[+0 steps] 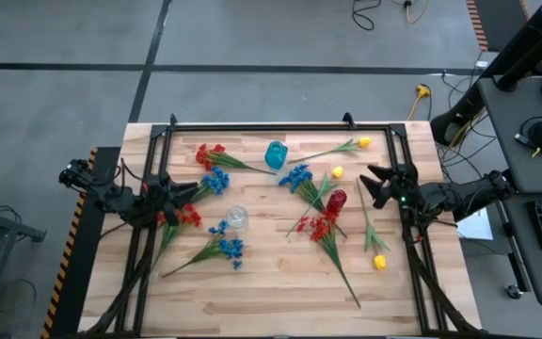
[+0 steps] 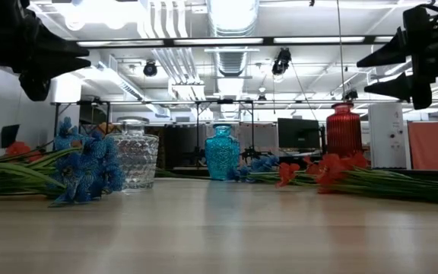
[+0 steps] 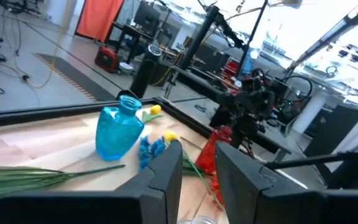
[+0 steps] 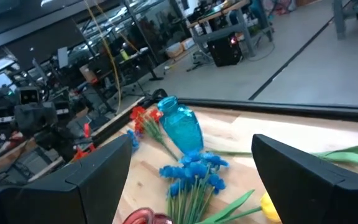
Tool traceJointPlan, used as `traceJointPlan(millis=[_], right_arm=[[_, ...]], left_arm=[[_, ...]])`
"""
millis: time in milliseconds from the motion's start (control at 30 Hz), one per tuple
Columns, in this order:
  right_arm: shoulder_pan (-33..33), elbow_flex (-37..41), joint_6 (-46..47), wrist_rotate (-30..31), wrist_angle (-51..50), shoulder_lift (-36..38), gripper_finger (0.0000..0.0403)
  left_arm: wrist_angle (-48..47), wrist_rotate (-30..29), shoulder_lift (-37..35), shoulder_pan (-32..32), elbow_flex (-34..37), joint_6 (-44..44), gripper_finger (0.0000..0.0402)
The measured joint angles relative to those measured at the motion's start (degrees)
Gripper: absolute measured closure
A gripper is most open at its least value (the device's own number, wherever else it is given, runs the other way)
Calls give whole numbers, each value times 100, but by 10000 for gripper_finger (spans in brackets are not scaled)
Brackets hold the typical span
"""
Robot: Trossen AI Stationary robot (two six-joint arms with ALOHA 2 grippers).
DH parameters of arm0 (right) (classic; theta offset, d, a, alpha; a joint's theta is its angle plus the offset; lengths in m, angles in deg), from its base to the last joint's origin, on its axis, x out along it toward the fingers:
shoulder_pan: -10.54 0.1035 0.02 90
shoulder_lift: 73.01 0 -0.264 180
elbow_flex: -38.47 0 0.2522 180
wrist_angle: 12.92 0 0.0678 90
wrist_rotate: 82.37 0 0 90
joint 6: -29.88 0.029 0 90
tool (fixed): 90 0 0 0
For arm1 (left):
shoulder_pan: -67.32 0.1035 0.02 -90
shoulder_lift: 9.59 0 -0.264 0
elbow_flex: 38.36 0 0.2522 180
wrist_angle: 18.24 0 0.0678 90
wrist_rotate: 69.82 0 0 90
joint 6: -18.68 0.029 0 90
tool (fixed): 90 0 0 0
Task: Sort flowers into vase by color
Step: Put the bottom right red flowers into the blue vase
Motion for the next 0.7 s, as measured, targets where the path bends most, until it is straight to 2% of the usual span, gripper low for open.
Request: traceJointPlan(millis=[167,400,533,700], right_arm=[[0,0,-125,36,7,0,80],[0,0,-404,47,3,2,80],[0,0,-473,47,84,2,80],[0,0,-542,32,287,3,80]], left_arm=[[701,16,54,0,-7,109,323],[2196,931,444,-2,-37,1630,323],[2177,830,764,-2,-385,1919,323],[1534,808,1452,0,-1045,1906,323]])
